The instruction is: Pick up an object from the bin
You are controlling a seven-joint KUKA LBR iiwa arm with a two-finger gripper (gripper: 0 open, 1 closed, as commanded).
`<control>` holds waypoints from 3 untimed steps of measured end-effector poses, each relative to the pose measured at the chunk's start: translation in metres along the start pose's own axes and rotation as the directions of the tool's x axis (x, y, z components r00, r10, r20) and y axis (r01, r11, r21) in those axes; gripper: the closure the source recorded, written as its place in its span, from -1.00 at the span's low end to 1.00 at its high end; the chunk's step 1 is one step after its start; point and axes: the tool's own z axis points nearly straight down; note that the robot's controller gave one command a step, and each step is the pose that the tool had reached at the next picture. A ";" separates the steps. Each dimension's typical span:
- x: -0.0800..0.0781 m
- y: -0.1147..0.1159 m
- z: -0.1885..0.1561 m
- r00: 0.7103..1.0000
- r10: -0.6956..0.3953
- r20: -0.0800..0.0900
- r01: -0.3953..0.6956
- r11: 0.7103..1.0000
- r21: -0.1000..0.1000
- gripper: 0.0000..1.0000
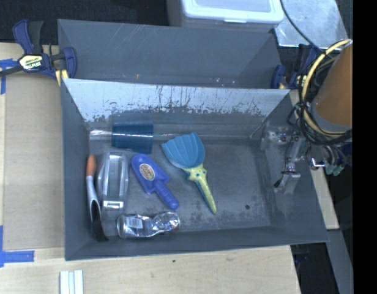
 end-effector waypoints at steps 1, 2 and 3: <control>-0.002 0.001 -0.004 1.000 -0.003 0.008 0.003 1.000 0.001 -1.00; -0.025 0.080 0.139 1.000 -0.003 0.013 0.003 1.000 0.001 -1.00; -0.030 0.093 0.084 0.982 -0.190 0.020 0.190 0.982 0.009 -1.00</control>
Offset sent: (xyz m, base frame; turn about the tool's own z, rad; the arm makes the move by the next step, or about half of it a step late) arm 0.0274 0.0971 -0.1706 -0.0047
